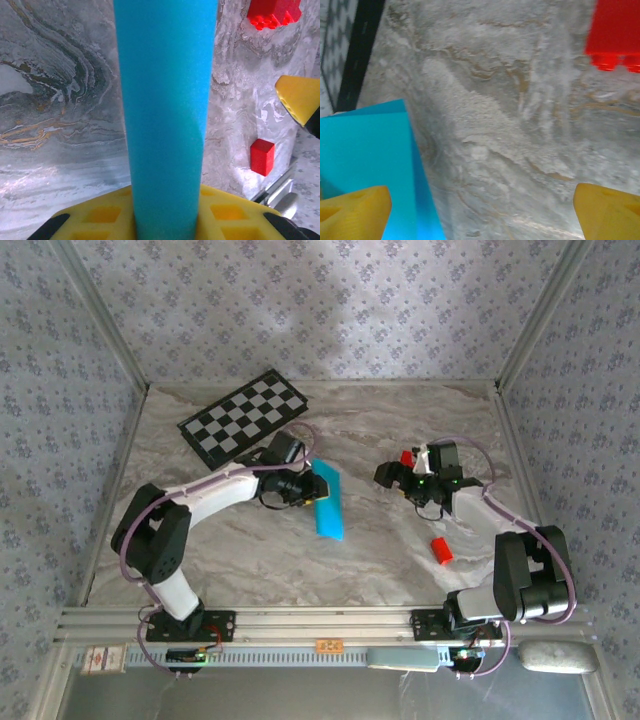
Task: Fold a paper plane with a square sheet of paper (pick it up from the middle)
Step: First fold the square sheet of paper in half at the center of the table.
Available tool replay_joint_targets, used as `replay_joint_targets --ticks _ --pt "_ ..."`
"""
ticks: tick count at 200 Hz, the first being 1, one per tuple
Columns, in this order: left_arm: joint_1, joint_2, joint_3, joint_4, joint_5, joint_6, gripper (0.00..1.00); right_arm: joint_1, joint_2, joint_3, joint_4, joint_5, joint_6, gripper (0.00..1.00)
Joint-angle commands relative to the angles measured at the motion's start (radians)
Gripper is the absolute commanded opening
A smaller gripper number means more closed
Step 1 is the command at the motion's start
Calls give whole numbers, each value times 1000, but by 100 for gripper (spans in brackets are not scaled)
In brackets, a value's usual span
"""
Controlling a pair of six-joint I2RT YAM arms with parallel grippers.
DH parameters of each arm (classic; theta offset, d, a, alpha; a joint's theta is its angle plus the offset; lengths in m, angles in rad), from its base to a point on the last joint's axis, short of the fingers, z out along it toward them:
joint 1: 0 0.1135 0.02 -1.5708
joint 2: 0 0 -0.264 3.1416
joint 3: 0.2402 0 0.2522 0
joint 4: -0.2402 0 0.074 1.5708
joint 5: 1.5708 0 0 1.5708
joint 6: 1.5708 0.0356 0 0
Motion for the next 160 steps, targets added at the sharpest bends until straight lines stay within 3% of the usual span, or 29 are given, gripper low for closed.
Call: replay_joint_targets --ticks 1,36,110,160 --pt "22 18 -24 138 93 -56 28 36 36 6 35 -89 2 92" --pt "29 69 -5 21 17 30 25 114 96 35 29 -93 -10 86" --pt "20 145 26 -126 -148 59 22 262 258 130 5 -64 -10 53" --pt "16 179 67 -207 -213 85 24 328 342 210 -34 -28 -33 44"
